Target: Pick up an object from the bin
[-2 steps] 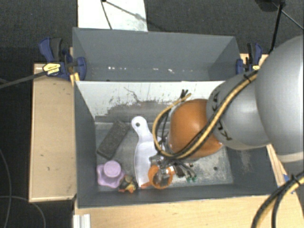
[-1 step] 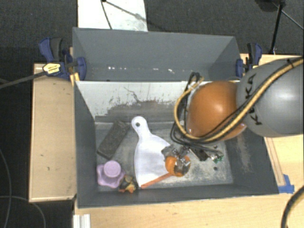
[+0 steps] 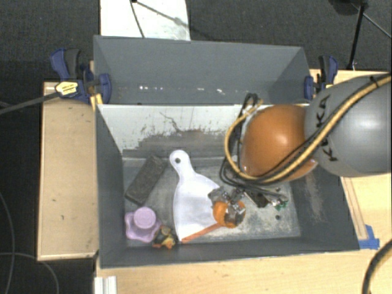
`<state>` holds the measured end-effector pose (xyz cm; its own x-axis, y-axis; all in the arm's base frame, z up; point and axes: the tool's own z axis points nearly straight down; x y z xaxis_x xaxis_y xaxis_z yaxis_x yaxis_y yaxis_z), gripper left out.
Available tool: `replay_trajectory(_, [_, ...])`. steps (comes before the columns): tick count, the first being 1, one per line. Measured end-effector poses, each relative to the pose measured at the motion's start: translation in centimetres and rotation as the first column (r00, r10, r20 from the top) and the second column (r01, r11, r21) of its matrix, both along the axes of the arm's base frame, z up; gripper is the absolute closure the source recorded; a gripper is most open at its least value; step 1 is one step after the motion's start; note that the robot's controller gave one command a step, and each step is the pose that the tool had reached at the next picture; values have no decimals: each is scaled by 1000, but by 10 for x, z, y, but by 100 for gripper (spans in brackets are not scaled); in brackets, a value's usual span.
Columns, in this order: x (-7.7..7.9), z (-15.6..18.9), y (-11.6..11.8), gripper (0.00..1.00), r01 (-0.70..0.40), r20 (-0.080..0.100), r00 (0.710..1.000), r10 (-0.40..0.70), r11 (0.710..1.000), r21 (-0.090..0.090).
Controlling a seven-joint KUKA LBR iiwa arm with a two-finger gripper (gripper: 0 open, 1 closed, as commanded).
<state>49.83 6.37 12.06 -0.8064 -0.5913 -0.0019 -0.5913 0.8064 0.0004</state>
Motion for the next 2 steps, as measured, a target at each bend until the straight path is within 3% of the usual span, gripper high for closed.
replay_trajectory(1, [22, -32, 17, 100, -1, 7, 1000, 1, 1000, 1])
replay_trajectory(2, [18, -48, 18, 100, -4, 2, 1000, 4, 1000, 2])
